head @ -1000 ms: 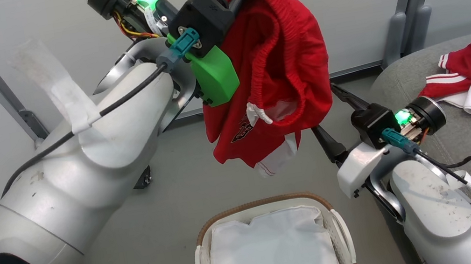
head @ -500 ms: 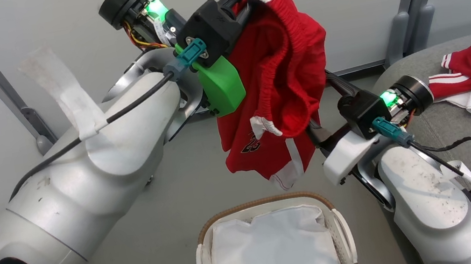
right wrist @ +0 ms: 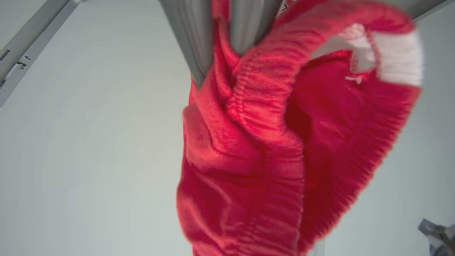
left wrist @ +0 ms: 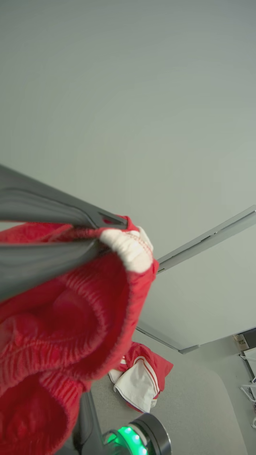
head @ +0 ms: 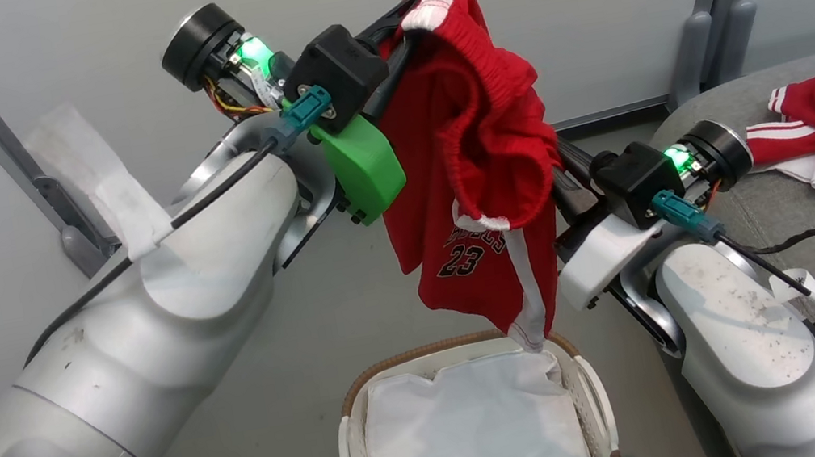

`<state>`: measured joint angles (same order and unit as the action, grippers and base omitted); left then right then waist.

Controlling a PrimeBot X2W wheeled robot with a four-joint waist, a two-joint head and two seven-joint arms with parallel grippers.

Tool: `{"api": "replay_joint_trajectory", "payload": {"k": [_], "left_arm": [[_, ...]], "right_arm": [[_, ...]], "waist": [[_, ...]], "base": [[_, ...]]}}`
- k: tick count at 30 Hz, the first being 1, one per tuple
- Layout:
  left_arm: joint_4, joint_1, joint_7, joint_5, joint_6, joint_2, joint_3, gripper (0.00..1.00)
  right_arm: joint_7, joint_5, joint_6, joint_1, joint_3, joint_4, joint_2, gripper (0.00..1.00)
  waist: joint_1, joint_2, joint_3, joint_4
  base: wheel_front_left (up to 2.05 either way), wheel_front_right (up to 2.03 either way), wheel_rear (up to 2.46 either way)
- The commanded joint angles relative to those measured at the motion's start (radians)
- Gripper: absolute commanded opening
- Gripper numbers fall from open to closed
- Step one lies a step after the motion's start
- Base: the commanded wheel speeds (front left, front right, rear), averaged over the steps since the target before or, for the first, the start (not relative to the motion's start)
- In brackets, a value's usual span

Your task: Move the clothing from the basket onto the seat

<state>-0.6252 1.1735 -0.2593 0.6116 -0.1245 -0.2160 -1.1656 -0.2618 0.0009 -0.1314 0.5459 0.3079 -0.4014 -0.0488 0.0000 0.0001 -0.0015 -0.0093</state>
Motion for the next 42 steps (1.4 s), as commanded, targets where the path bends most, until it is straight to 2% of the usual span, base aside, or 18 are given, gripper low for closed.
{"api": "replay_joint_trajectory", "payload": {"k": [1, 2, 3, 5, 6, 7, 8, 16, 25, 33, 42], "left_arm": [[-0.008, -0.023, -0.003, 0.009, -0.002, -0.009, 0.007, 0.0], [-0.011, -0.031, -0.004, 0.017, 0.004, -0.01, 0.013, 0.0], [-0.012, -0.04, -0.004, 0.025, 0.008, -0.011, 0.018, 0.12], [-0.017, -0.07, -0.005, 0.041, 0.013, -0.011, 0.029, 0.45], [-0.018, -0.088, -0.005, 0.049, 0.017, -0.008, 0.035, 0.51], [-0.02, -0.103, -0.006, 0.053, 0.021, -0.006, 0.039, 0.78], [-0.023, -0.126, -0.006, 0.059, 0.024, -0.002, 0.045, 0.99], [-0.012, -0.328, -0.006, 0.097, 0.049, 0.03, 0.129, 1.0], [0.056, -0.579, -0.006, 0.027, 0.062, 0.072, 0.301, 1.0], [0.078, -0.724, -0.007, -0.047, 0.034, 0.111, 0.414, 1.0], [0.082, -0.787, -0.007, -0.116, 0.01, 0.145, 0.487, 1.0]], "right_arm": [[-0.005, 0.005, 0.001, 0.0, -0.005, 0.006, -0.003, 0.0], [-0.005, 0.004, 0.001, -0.002, -0.011, 0.008, -0.003, 0.0], [-0.005, 0.002, 0.001, -0.003, -0.015, 0.009, -0.003, 0.0], [-0.005, -0.005, 0.001, -0.007, -0.031, 0.012, -0.003, 0.0], [-0.005, -0.011, 0.001, -0.011, -0.042, 0.015, -0.003, 0.0], [-0.005, -0.014, 0.001, -0.013, -0.051, 0.017, -0.003, 0.0], [-0.005, -0.018, 0.001, -0.017, -0.067, 0.023, -0.003, 0.0], [-0.005, -0.053, 0.001, -0.04, -0.171, 0.054, -0.003, 0.0], [-0.005, -0.095, 0.001, -0.074, -0.283, 0.08, -0.004, 0.0], [-0.005, -0.107, 0.001, -0.095, -0.343, 0.099, -0.009, 0.0], [-0.005, -0.113, 0.001, -0.101, -0.364, 0.088, -0.013, 0.0]], "waist": [[0.0, -0.0001, 0.0, -0.002], [0.0, -0.0001, 0.001, -0.003], [0.0, -0.0001, 0.001, -0.004], [0.0, -0.0001, 0.0, -0.005], [0.0, -0.0001, 0.0, -0.005], [0.0, -0.0001, 0.0, -0.005], [0.0, -0.0001, 0.0, -0.004], [0.0, -0.0001, 0.001, -0.002], [0.0, -0.0001, 0.001, 0.0], [0.0, -0.0001, 0.001, -0.013], [0.0, -0.0001, 0.006, -0.065]], "base": [[0.0, 0.0, 0.0], [0.0, 0.0, 0.0], [0.0, 0.0, 0.0], [0.0, 0.0, 0.0], [0.0, 0.0, 0.0], [0.0, 0.0, 0.0], [0.0, 0.0, 0.0], [0.0, 0.0, 0.0], [0.0, 0.0, 0.0], [0.0, 0.0, 0.0], [0.0, 0.0, 0.0]]}}
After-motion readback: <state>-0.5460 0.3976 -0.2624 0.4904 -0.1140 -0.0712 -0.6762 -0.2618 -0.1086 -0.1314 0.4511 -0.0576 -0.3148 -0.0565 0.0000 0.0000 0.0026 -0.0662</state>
